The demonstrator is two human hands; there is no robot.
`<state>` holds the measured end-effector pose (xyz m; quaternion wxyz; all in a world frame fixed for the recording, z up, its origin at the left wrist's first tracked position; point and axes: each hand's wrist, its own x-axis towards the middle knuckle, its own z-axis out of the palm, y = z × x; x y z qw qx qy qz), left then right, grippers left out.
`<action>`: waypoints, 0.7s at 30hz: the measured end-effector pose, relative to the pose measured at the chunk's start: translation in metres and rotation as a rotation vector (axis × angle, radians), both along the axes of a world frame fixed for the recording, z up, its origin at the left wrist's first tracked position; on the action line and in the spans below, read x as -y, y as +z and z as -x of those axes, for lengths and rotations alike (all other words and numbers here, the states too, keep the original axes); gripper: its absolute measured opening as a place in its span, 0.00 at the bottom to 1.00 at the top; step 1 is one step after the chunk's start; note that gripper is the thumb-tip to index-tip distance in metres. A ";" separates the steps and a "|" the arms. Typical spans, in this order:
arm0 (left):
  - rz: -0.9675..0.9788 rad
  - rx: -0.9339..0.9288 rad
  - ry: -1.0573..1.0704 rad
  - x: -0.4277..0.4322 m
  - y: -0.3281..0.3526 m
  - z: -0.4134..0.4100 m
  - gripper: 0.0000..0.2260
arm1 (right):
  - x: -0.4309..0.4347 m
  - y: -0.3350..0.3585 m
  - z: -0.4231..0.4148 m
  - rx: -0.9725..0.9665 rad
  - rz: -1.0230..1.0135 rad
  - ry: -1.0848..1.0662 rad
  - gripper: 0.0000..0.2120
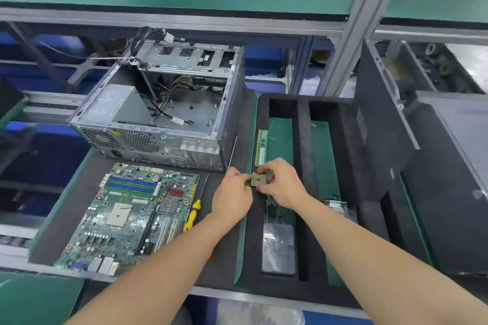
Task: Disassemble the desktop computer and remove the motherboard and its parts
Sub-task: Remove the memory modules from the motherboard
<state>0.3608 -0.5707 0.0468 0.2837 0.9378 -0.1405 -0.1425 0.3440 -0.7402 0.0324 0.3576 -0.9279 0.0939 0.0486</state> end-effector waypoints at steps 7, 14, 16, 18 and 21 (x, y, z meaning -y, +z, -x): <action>-0.029 0.007 0.008 0.002 0.001 0.002 0.18 | 0.005 -0.002 0.000 -0.020 -0.038 0.010 0.21; 0.046 0.016 -0.014 -0.003 0.020 0.001 0.16 | -0.005 0.008 0.009 0.043 -0.027 -0.126 0.27; 0.062 0.050 -0.042 -0.015 0.027 -0.001 0.15 | -0.007 0.010 0.010 0.042 -0.014 -0.144 0.26; 0.067 0.089 -0.050 -0.033 0.033 -0.004 0.13 | -0.011 0.010 0.010 -0.001 0.027 -0.115 0.23; 0.094 0.115 -0.024 -0.068 0.040 -0.013 0.13 | -0.017 0.010 0.008 -0.037 0.044 -0.120 0.19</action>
